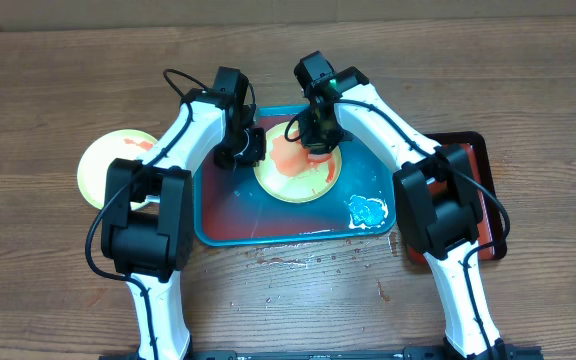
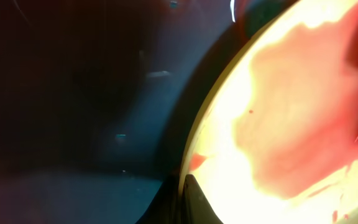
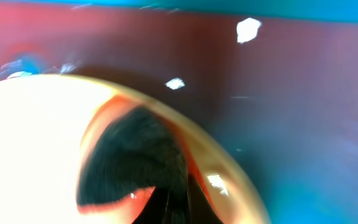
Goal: Clean dirty plates on tray and stack at the side
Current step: 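Scrub the second yellow plate with the sponge while left gripper holds it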
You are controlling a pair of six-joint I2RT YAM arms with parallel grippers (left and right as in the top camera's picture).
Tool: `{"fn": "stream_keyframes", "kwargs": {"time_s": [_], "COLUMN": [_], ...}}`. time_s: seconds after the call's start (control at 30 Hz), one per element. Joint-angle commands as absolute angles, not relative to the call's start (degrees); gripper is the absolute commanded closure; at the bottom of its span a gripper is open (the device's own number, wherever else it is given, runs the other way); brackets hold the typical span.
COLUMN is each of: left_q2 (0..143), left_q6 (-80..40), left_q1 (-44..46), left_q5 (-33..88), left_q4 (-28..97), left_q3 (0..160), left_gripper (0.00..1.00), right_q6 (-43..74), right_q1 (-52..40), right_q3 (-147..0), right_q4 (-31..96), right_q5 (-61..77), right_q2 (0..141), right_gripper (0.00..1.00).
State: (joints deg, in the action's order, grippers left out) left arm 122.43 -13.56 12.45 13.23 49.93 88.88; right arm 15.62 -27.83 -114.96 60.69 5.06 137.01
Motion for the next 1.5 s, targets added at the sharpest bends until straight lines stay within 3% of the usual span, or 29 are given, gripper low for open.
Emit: {"fn": "stream_keyframes", "kwargs": {"time_s": [0.0,0.13,0.3,0.47,0.63,0.8,1.03,1.2,1.47], "left_q2": [122.69,122.69,122.69,122.69,122.69,122.69,122.69,122.69,122.69], "left_q6": [-13.06,-12.86,-12.86,-12.86,-12.86,-12.84,-12.84,-12.82,-12.62], "left_q1": [12.29,12.27,12.27,12.27,12.29,12.29,12.29,12.29,12.29], "left_q5": [14.52,14.94,15.05,15.05,15.09,15.14,16.69,16.67,16.60], "left_q4": [50.02,49.52,49.47,49.45,49.65,50.33,50.52,50.52,50.57], "left_q3": [89.62,89.62,89.62,89.62,89.62,89.62,89.62,89.62,89.62], "left_gripper": [0.96,0.96,0.96,0.96,0.96,0.96,0.96,0.96,0.96], "right_q6": [11.33,7.40,5.48,9.93,16.51,16.03,11.49,8.69,6.76], "right_q1": [-29.54,-29.85,-29.17,-27.75,-26.98,-27.03,-27.33,-28.60,-27.53], "right_q3": [-114.39,-115.33,-117.49,-119.42,-119.44,-119.42,-119.33,-119.33,-119.33], "right_q4": [60.97,66.04,75.07,79.92,77.01,69.14,62.92,64.12,74.13], "right_q5": [21.69,25.78,20.01,3.49,-11.62,-8.16,17.02,25.54,21.56], "right_q2": [139.22,139.22,139.20,139.20,139.15,139.24,140.29,140.29,140.27], "right_gripper": [0.96,0.96,0.96,0.96,0.96,0.96,0.96,0.96,0.96]}}
